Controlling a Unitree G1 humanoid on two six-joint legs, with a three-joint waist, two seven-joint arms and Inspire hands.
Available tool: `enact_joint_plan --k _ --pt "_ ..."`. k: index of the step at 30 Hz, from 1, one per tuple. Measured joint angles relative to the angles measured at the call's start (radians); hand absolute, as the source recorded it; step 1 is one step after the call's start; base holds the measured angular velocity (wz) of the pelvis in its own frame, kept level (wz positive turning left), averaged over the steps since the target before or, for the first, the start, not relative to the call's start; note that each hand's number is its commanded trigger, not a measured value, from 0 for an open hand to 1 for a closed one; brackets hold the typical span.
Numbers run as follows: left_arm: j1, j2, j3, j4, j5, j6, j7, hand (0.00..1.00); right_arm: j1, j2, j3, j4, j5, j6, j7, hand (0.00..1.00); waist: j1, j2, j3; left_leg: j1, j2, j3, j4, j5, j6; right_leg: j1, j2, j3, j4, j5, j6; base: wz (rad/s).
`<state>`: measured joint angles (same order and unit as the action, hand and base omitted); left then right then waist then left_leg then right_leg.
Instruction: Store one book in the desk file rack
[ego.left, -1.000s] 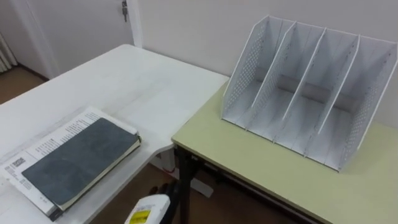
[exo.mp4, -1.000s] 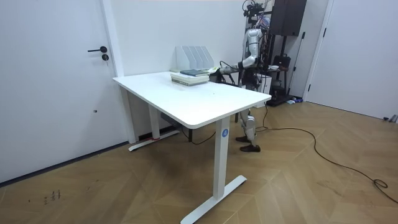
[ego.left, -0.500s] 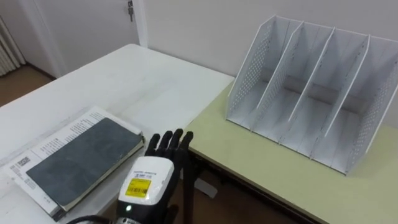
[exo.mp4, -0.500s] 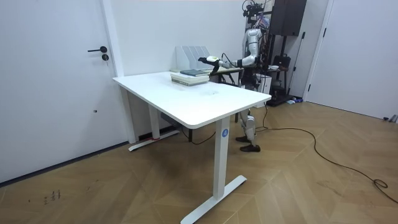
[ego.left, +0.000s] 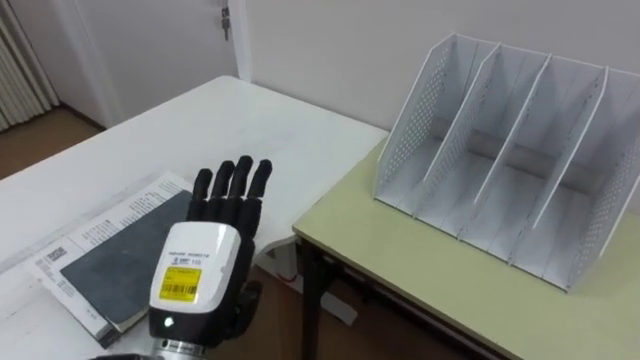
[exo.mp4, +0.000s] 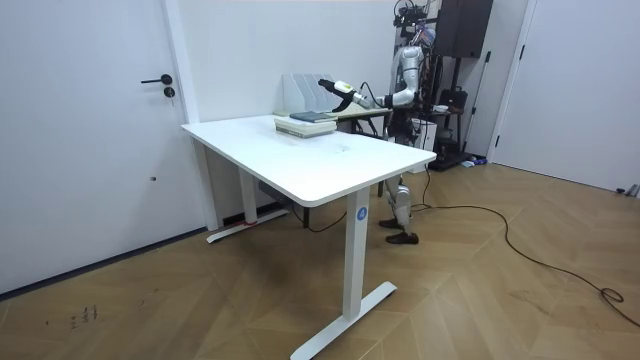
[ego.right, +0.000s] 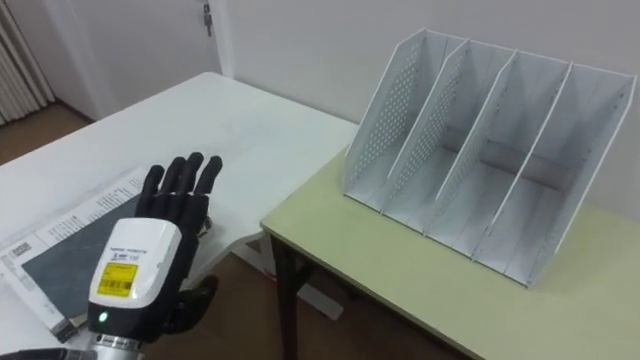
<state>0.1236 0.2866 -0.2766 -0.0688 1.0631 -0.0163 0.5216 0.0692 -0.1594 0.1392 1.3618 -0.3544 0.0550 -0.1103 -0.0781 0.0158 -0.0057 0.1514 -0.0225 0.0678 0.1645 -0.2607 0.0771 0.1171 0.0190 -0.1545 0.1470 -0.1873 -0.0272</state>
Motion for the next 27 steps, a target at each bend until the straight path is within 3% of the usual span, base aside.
enact_joint_plan --k 4,11,15,27 --pt "0.009 0.0 0.016 0.001 0.0 0.004 0.018 0.0 0.0 0.0 0.0 0.001 0.001 0.002 0.0 0.0 0.005 0.001 0.0006 0.002 0.0 0.001 0.0 0.0 0.0 0.006 0.0 -0.011 -0.011 0.001 -0.001 0.07" --pt "0.028 0.0 0.12 0.018 -0.01 0.015 0.017 0.0 0.009 0.0 -0.004 -0.003 0.0 0.011 0.005 0.0 0.009 0.003 0.0103 0.015 0.003 0.004 -0.001 0.003 -0.005 0.019 0.002 -0.01 -0.012 0.003 -0.003 0.0" --pt "0.028 -0.002 0.12 0.047 -0.011 0.018 0.015 0.0 0.007 0.0 -0.004 -0.003 0.0 0.011 0.008 0.0 0.021 0.004 0.01 0.012 0.003 0.01 -0.001 0.003 -0.005 0.015 0.001 -0.01 -0.011 0.003 -0.004 0.0" --pt "0.029 -0.008 0.12 0.076 -0.009 0.083 -0.033 0.0 0.01 0.0 -0.005 -0.017 0.0 0.012 0.03 0.0 0.028 0.023 0.0061 -0.002 0.003 0.013 0.0 0.003 -0.005 0.007 0.001 -0.013 -0.012 0.006 -0.004 0.01"
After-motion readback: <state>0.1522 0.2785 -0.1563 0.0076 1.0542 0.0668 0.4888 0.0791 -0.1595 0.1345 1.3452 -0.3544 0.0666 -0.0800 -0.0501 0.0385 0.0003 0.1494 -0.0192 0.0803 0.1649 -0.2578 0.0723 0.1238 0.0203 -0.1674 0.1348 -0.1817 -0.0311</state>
